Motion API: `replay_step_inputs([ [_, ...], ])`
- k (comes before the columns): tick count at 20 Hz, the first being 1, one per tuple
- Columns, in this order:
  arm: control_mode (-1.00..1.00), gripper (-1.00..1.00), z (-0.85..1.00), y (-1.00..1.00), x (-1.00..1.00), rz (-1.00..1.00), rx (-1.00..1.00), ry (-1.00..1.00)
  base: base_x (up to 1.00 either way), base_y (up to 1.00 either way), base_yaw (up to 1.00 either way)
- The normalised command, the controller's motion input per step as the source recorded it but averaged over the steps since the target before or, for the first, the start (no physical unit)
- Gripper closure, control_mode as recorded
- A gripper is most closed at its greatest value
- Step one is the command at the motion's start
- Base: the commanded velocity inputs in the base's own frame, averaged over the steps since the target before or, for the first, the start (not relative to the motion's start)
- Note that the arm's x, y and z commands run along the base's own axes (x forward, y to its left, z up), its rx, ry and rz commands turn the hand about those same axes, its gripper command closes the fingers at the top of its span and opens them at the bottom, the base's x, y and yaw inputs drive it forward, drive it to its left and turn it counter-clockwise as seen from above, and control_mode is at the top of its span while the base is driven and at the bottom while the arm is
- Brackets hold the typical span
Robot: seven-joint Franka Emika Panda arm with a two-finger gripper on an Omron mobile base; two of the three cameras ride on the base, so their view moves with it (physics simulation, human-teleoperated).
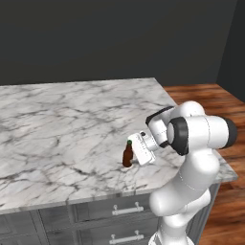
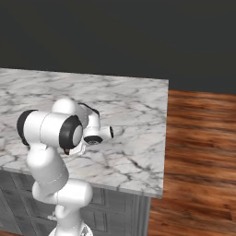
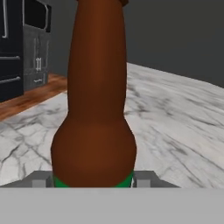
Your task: Get the candle and the beer from the cabinet and move them to the dining counter.
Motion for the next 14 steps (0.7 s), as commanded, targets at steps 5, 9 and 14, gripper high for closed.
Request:
replay_step_inputs([
  [5, -1.00, -1.00, -0.27, 0.00, -0.06, 0.01, 0.00, -0.08, 0.00, 0.00, 0.00],
  [9, -1.00, -1.00, -0.05, -0.06, 0.00, 0.00, 0.00, -0.08, 0.00, 0.00, 0.00],
  [14, -1.00, -1.00, 0.00, -0.05, 0.00, 0.00, 0.00, -0.01, 0.00, 0.00, 0.00],
])
